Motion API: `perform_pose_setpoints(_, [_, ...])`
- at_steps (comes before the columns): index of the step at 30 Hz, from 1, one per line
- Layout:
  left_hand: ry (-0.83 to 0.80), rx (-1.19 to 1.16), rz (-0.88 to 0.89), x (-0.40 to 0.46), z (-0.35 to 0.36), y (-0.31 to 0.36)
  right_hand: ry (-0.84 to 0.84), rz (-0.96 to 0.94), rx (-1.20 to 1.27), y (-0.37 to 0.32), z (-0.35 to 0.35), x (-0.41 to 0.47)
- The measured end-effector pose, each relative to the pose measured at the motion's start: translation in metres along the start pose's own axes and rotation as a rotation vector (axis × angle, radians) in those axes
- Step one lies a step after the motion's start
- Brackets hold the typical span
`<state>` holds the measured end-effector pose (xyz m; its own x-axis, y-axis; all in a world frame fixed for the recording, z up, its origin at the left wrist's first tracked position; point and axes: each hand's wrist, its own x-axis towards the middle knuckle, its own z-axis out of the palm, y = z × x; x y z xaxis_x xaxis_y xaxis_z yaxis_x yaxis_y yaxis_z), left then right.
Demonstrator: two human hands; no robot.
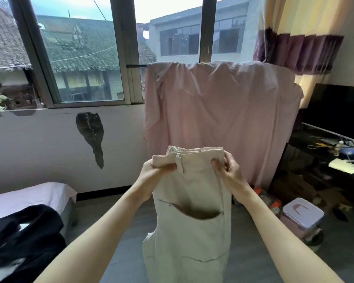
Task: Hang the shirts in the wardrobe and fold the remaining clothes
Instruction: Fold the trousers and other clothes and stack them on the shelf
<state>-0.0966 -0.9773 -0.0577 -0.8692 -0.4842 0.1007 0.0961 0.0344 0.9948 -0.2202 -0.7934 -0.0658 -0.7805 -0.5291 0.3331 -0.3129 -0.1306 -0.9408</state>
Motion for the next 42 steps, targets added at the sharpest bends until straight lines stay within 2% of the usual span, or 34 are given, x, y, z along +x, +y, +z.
perform_pose_setpoints(3, [0.06,0.005,0.032,-0.006,-0.004,0.005,0.002,0.029,-0.041,0.005,0.006,0.001])
perform_pose_setpoints(6, [0.087,0.097,0.069,-0.017,-0.015,0.009,0.094,-0.022,-0.115,0.012,0.026,0.004])
perform_pose_setpoints(10, [0.167,0.215,0.1,-0.04,-0.039,0.01,0.108,-0.082,-0.103,0.021,0.067,0.006])
perform_pose_setpoints(17, [0.429,0.323,0.13,-0.112,-0.102,0.024,-0.075,-0.203,0.013,0.0,0.169,0.005])
perform_pose_setpoints(26, [0.83,0.438,0.17,-0.215,-0.191,0.074,-0.235,-0.416,-0.004,-0.072,0.339,-0.027])
perform_pose_setpoints(33, [1.104,0.446,0.148,-0.304,-0.274,0.088,-0.499,-0.45,0.134,-0.1,0.477,-0.083])
perform_pose_setpoints(38, [1.287,0.405,0.124,-0.364,-0.364,0.089,-0.66,-0.419,0.192,-0.118,0.594,-0.133])
perform_pose_setpoints(42, [1.413,0.376,0.102,-0.419,-0.47,0.083,-0.808,-0.383,0.214,-0.134,0.714,-0.172])
